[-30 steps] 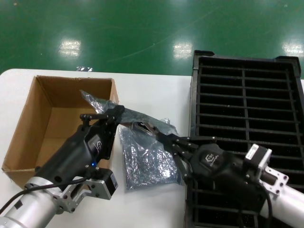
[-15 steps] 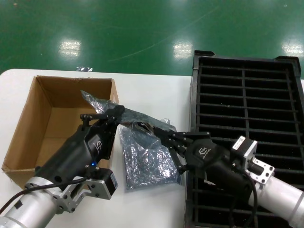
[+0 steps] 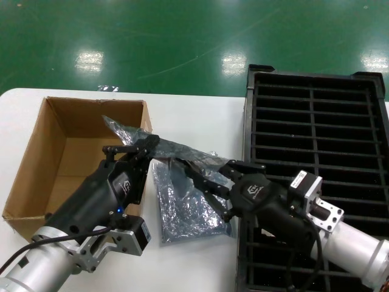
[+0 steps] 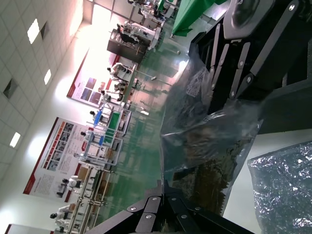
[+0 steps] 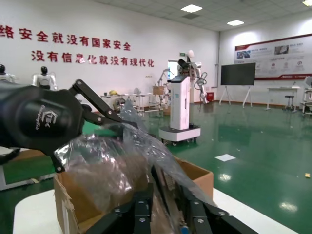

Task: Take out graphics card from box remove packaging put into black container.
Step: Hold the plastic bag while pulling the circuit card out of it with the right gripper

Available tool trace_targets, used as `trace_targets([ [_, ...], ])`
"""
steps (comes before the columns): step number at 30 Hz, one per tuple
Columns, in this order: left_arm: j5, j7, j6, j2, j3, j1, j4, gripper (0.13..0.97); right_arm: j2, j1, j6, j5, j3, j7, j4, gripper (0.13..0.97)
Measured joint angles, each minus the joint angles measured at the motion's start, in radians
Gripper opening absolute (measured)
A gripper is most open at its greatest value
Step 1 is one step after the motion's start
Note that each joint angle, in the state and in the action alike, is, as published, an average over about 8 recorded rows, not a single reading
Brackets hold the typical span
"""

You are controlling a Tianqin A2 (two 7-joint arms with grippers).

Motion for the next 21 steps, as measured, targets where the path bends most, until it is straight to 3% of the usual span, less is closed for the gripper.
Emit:
trace_targets([
  [5, 0.000, 0.000, 0.000, 0.000, 0.000, 0.000, 0.000, 0.139, -0.015, 0.008, -0.004, 0.001, -0.003, -0.001, -0.006, 0.242],
  [13, 0.000, 0.000, 0.000, 0.000, 0.000, 0.000, 0.000, 0.139, -0.046, 0.027, 0.000, 0.004, -0.008, 0.016, -0.033, 0.331],
  [21, 0.000, 0.000, 0.000, 0.000, 0.000, 0.000, 0.000, 0.139, -0.070, 0.041, 0.007, 0.002, -0.009, 0.016, -0.060, 0.282],
])
